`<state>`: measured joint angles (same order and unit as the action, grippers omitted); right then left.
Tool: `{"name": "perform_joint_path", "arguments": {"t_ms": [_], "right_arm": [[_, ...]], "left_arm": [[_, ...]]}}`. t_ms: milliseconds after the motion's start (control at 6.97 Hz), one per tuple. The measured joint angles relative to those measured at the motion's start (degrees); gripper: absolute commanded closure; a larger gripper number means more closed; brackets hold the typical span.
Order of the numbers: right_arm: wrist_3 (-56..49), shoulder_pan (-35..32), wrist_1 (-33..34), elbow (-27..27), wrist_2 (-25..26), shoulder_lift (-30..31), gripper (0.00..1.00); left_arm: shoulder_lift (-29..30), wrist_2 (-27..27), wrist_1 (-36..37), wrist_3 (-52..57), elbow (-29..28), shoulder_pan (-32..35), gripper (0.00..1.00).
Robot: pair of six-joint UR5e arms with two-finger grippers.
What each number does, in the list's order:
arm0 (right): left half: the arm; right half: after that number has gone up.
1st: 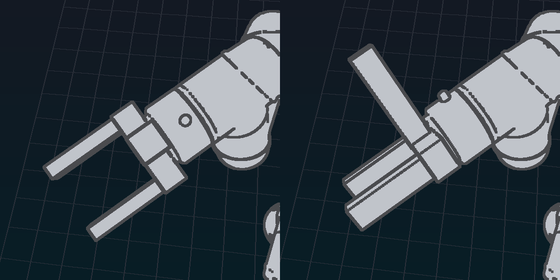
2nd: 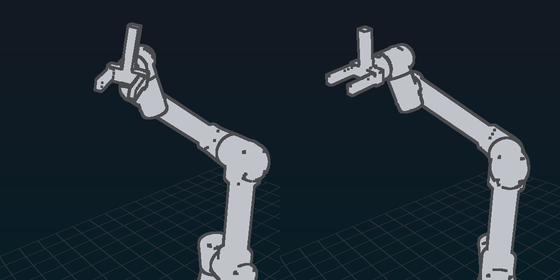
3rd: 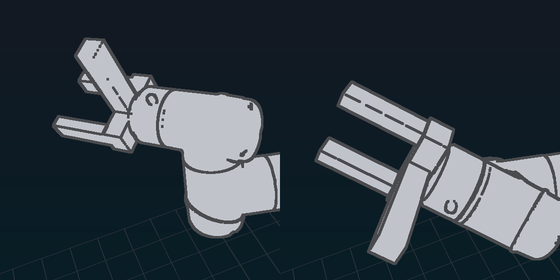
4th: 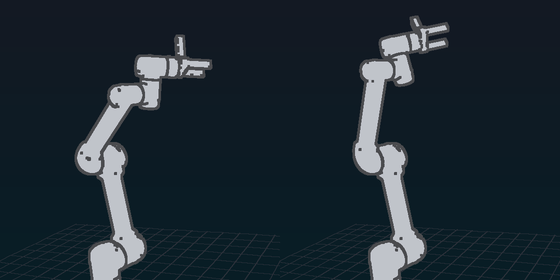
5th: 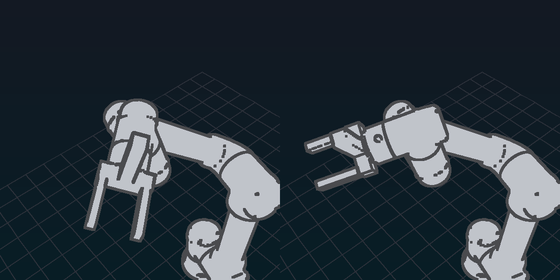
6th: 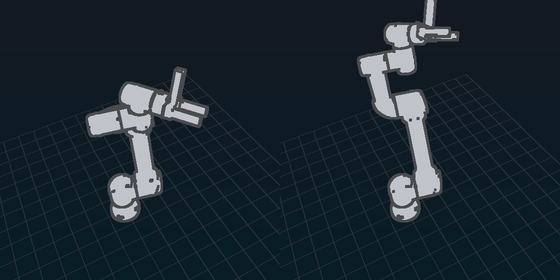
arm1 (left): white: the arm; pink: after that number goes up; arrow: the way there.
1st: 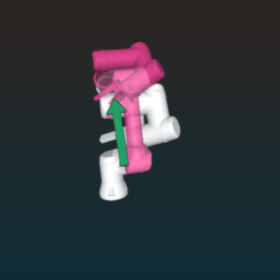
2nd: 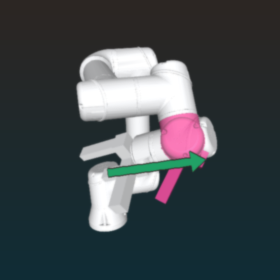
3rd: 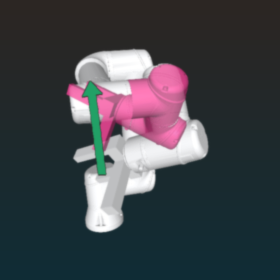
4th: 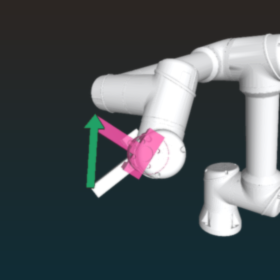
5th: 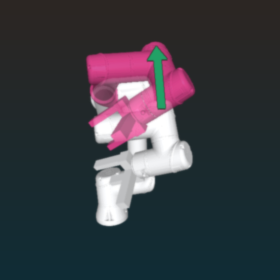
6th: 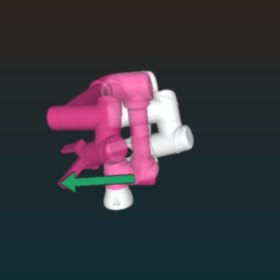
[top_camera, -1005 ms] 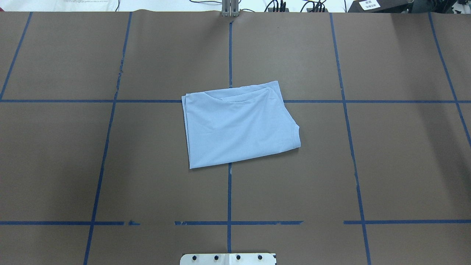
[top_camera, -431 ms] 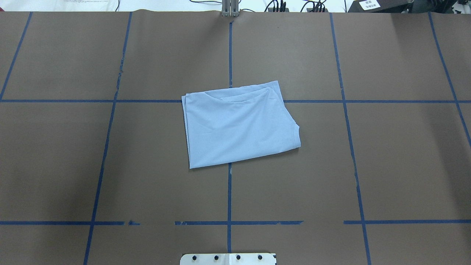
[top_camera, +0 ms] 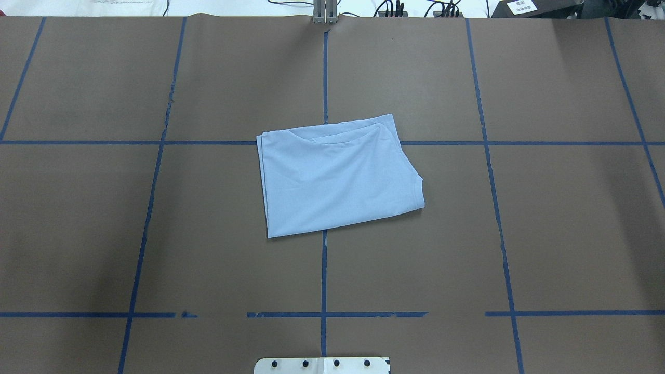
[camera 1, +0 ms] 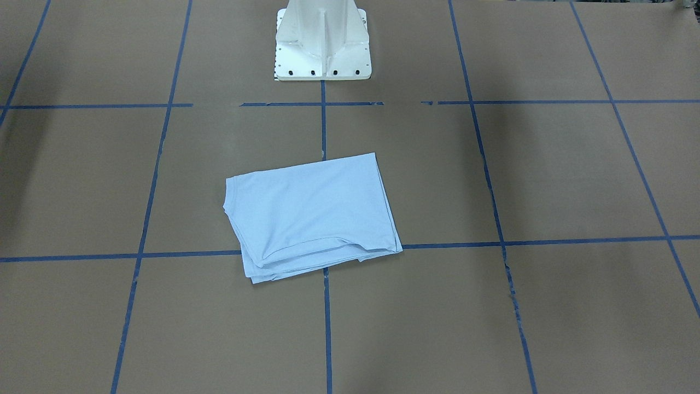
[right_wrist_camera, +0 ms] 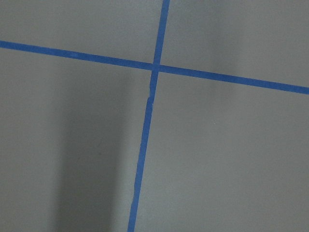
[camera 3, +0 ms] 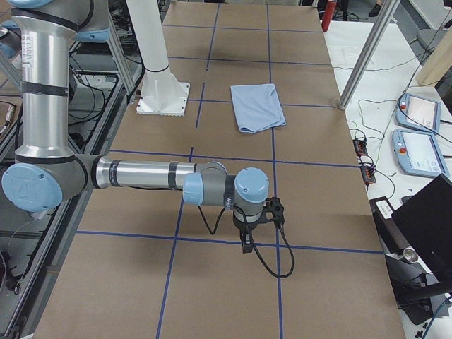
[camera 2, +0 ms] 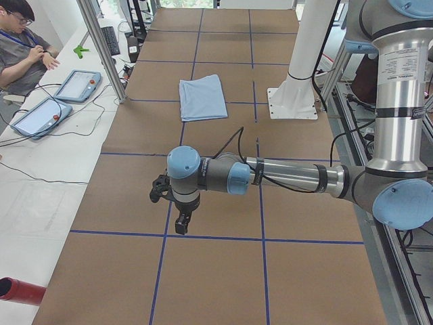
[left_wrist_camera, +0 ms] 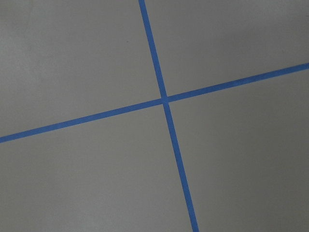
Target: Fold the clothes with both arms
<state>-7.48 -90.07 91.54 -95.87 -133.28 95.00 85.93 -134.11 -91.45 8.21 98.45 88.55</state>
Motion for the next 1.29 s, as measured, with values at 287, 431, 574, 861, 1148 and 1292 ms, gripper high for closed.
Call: {"name": "perform_joint_path", "arguments": {"t_ms": [287,431,574,861,1148,1292], "right_arm": [[3.91,1.44,-0.09,-0.31,0.40,-0.33,0.00],[4.53,1.92,-0.14,-0.45,0.67,-0.45,0.00],[4.60,2.13,-0.20,-0.50,0.83,-0.44,0.00],[4.17,2.23,-0.66,-0.54,0.73,-0.28,0.00],[4.14,2.27,-2.05,-0.50,0.48,0.01,0.00],[4.21,2.27,-2.49,-0.47,0.30,0.14,0.00]], "left_arm": [[-3.23,-4.47,-0.61,0.11,0.18,0.00,0.00],[-4.11,-5.10,-0.63,0.05,0.28,-0.02,0.00],[-4.60,-5.29,-0.65,-0.05,0.27,-0.02,0.00],[-4.85,-5.32,-0.69,-0.10,0.02,0.03,0.00],[-4.96,-5.19,-0.69,-0.05,-0.28,0.06,0.00],[-5.02,-5.15,-0.67,-0.04,-0.19,0.10,0.00]]}}
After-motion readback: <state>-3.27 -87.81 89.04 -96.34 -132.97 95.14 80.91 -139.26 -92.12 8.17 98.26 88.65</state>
